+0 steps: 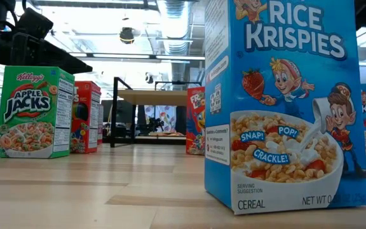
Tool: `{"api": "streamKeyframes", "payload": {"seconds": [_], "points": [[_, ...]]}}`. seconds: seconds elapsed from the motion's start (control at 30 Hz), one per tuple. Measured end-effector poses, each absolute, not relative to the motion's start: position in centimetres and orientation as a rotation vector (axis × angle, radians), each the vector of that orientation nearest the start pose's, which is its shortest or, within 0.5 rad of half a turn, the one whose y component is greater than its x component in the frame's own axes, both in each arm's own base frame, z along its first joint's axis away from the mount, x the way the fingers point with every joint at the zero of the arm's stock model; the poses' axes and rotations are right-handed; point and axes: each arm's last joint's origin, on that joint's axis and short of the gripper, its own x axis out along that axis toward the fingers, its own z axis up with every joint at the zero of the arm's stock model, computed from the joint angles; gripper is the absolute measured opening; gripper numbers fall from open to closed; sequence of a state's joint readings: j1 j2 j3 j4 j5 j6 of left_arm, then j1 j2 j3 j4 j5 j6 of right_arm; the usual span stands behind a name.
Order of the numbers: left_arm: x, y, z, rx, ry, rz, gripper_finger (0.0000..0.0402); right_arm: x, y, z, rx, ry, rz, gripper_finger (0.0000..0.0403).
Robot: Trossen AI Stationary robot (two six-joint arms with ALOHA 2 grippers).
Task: Stack cereal on shelf
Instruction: Put the middle left red cereal box on the shelf
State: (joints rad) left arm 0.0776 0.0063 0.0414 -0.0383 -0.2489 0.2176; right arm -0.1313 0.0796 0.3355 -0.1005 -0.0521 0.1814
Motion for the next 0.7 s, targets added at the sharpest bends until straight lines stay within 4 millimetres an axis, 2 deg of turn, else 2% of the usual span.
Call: {"api": "streamKeyframes", "payload": {"seconds": [0.23,0.43,0.7], "points": [[9.4,1.4,17.4,0.216,0.039,0.325,0.0289,7.1,-0.8,28.6,0.062,-0.12,-0.075,0.0266],[9.4,1.4,17.3,0.216,0.039,0.325,0.0289,7.4,-0.8,30.8,0.059,-0.127,-0.075,0.0266],[9.4,1.4,17.3,0.216,0.039,0.325,0.0289,7.2,-0.8,33.0,0.093,-0.259,-0.064,0.0266]]}}
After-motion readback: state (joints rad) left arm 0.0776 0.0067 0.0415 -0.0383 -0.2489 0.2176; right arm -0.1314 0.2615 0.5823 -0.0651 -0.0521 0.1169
